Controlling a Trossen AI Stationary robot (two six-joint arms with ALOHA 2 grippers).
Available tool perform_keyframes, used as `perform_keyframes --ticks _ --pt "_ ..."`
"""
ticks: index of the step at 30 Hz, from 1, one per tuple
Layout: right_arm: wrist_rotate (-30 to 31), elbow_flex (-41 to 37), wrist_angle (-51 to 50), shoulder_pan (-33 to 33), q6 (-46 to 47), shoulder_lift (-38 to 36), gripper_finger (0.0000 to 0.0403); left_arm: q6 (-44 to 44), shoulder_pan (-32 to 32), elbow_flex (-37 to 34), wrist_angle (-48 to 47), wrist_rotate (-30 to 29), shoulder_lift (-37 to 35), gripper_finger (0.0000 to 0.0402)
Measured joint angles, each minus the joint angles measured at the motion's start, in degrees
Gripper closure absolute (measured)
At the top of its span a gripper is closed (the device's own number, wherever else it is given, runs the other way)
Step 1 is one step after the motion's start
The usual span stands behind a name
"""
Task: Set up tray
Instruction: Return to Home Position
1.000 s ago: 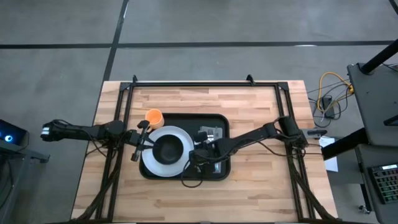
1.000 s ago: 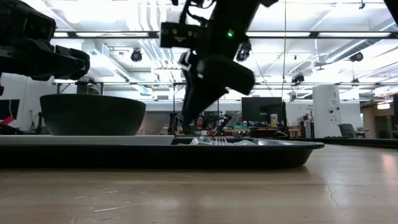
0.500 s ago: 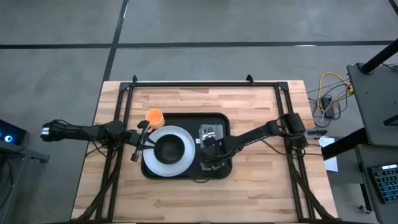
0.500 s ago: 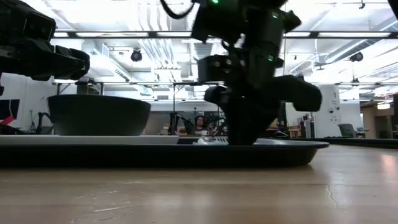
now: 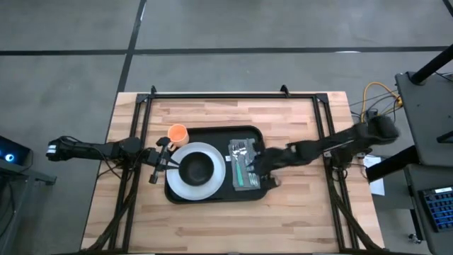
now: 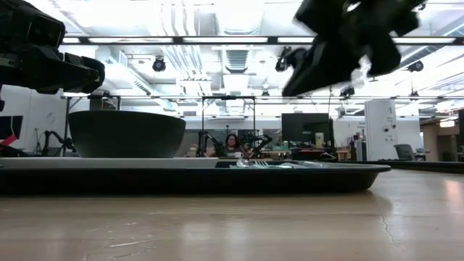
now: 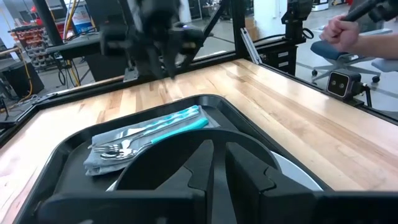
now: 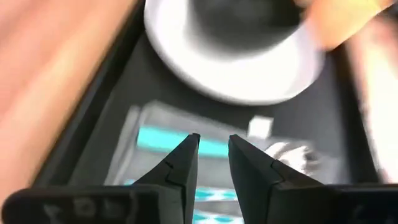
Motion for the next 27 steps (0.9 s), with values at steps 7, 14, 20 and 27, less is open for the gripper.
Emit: perform_keyframes --ticks 7,14,20,27 --pt "0.1 -15.8 16.3 -1.5 1.6 -15.7 0.0316 0.0 0.0 0.0 0.0 0.0 0.0 0.0379" --pt "0.0 -27.4 29.9 -2.1 1.1 -25.8 0.0328 0.0 0.0 0.0 0.0 0.0 0.0 0.0379" --pt "0.0 -31.4 30.6 -2.1 1.3 -32.5 0.0335 0.0 0.0 0.0 0.0 0.0 0.0 0.0379" --pt "-0.1 -34.8 30.2 -2.1 1.5 -40.4 0.0324 0.0 0.0 0.0 0.0 0.0 0.0 0.0379"
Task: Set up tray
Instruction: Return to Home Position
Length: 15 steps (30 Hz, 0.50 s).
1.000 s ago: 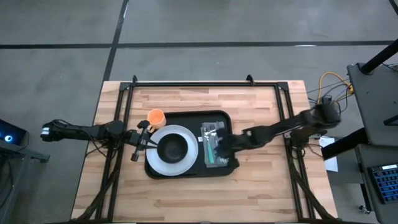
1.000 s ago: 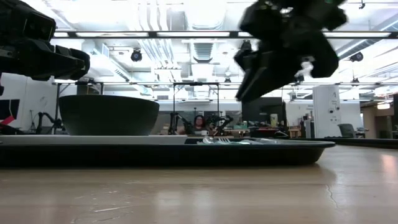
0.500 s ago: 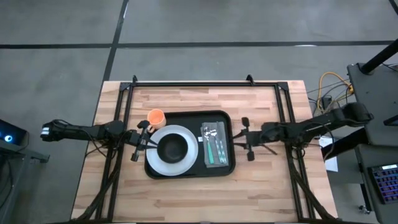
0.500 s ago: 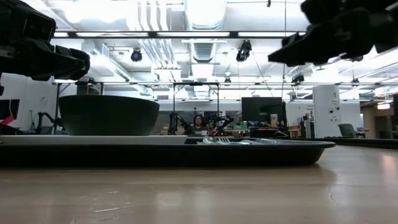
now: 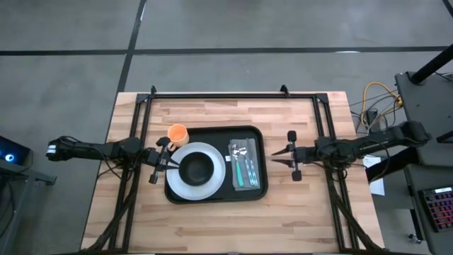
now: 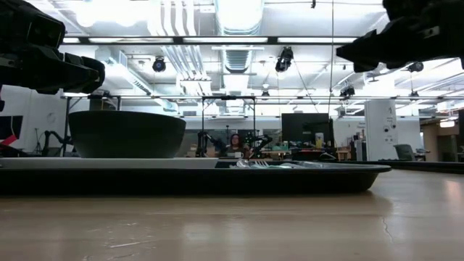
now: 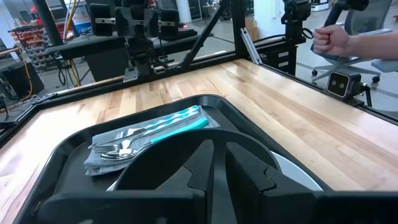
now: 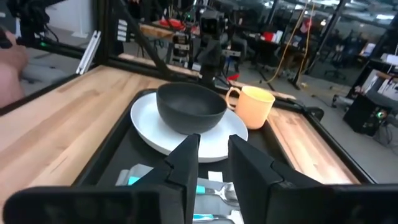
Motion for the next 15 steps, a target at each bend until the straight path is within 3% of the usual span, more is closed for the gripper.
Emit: perform_keyframes --ticks 15 --pt "0.0 -8.9 0.2 0.0 -5.3 -16.9 0.0327 0.0 0.0 0.0 0.0 0.0 0.0 0.0379"
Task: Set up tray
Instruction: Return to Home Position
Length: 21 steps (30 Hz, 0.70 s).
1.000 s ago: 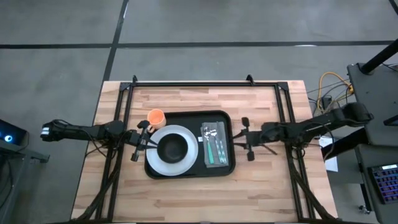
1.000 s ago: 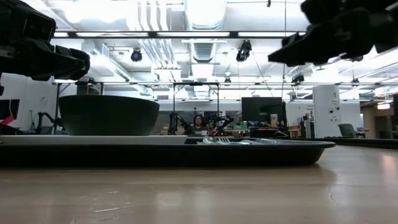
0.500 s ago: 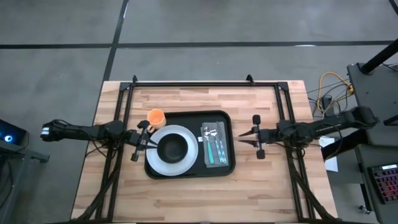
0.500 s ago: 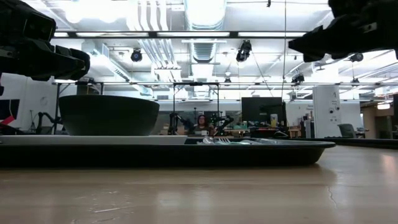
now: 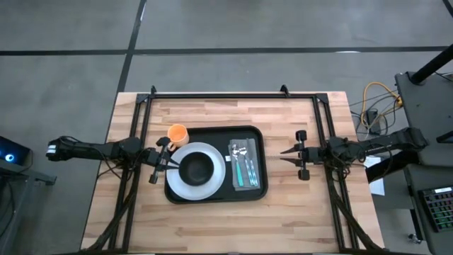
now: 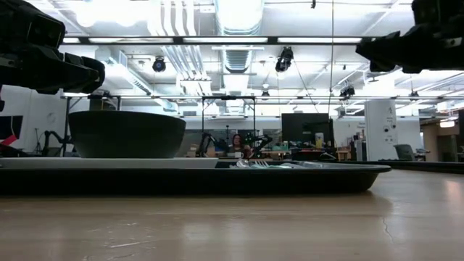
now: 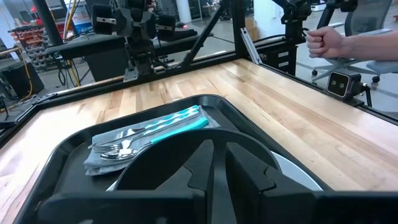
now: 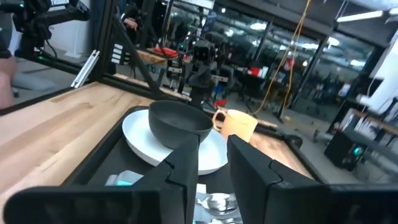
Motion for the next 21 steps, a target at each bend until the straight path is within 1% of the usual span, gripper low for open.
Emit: perform_keyframes --ticks 5,9,15,21 --pt "0.0 -0.6 -0.1 0.0 -2.8 -4.2 0.0335 0.0 0.0 0.0 0.0 0.0 0.0 0.0379" --pt "0.1 -0.6 -0.9 0.0 -4.5 -7.3 0.0332 0.0 0.0 0.0 0.0 0.0 0.0 0.0379" --pt "0.4 -0.6 -6.9 0.0 -5.2 -12.3 0.0323 0.0 0.0 0.0 0.0 0.0 0.0 0.0379" --pt "1.5 -0.6 -12.4 0.0 -3.5 -18.2 0.0319 0.0 0.0 0.0 0.0 0.0 0.0 0.0379"
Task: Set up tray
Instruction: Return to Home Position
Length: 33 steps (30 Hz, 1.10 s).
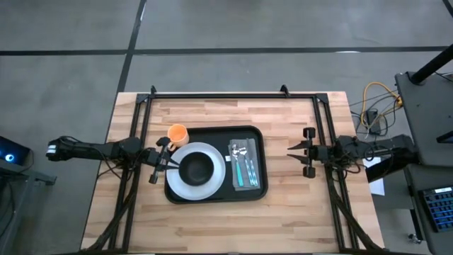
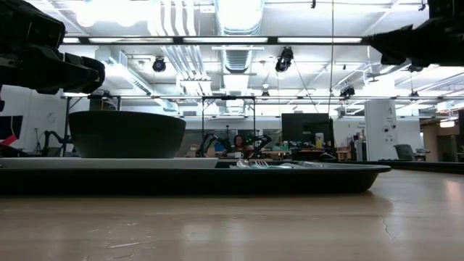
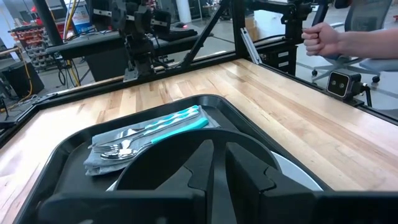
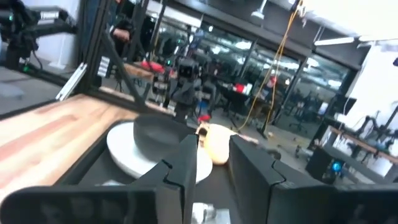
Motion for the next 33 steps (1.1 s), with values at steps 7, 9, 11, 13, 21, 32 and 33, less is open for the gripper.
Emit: perform_keyframes --ticks 7,9,11,13,21,32,33 --pt "0.1 0.0 -11.5 0.0 0.6 -6.9 0.0329 0.0 0.0 0.0 0.0 0.0 0.0 0.0379" --pt "0.1 0.0 -13.4 0.0 0.7 -8.7 0.0333 0.0 0.0 0.0 0.0 0.0 0.0 0.0379" --pt "0.1 0.2 -15.1 0.0 0.9 -8.6 0.0335 0.0 0.0 0.0 0.0 0.0 0.0 0.0379" --pt "0.0 0.4 -16.2 0.0 0.6 -8.1 0.0334 0.0 0.0 0.0 0.0 0.0 0.0 0.0379" --pt "0.0 0.5 -16.3 0.0 -3.4 -5.0 0.0322 0.0 0.0 0.0 0.0 0.0 0.0 0.0379" --pt "0.0 0.5 -16.2 0.0 -4.9 -3.0 0.0327 0.0 0.0 0.0 0.0 0.0 0.0 0.0379" --pt "0.0 0.5 -16.2 0.0 -4.9 -3.0 0.0328 0.0 0.0 0.0 0.0 0.0 0.0 0.0379"
